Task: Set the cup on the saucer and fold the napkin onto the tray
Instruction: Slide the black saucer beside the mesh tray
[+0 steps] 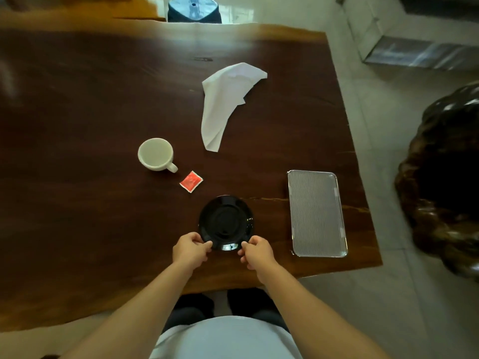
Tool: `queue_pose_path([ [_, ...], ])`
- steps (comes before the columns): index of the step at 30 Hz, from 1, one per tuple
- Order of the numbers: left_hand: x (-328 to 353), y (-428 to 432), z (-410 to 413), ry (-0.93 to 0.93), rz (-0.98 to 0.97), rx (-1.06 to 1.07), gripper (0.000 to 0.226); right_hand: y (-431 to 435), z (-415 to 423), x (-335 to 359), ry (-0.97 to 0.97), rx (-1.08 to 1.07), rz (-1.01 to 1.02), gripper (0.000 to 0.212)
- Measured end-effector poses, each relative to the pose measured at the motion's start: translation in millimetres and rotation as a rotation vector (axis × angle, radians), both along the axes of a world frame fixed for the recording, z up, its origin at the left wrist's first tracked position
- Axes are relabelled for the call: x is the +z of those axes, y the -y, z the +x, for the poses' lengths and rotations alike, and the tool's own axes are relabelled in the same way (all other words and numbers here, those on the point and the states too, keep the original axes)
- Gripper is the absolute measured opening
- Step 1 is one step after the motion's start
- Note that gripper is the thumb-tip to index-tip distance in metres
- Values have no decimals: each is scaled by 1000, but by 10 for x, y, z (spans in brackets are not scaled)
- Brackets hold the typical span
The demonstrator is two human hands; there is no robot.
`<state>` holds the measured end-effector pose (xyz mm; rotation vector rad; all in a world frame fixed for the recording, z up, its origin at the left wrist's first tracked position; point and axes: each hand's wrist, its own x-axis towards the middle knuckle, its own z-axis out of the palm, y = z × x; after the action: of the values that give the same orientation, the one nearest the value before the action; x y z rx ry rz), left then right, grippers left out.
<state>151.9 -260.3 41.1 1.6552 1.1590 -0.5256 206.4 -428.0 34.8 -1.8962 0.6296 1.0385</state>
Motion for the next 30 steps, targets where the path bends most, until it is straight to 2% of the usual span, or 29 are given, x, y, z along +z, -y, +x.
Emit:
queue_pose_path([
  [7,-124,666,262,-9,-23,18,15,670,238,-126,-6,-29,4,10],
  [15,-284,959,499,-62,-23,13,12,932,398,-265,-11,-83,-17,4],
  [19,-330,1025,573,-77,-25,28,12,978,458,-342,-35,-70,-31,16],
  [30,-409,1114,643,-140,0,45,13,1040,519,-539,-81,-61,-48,21],
])
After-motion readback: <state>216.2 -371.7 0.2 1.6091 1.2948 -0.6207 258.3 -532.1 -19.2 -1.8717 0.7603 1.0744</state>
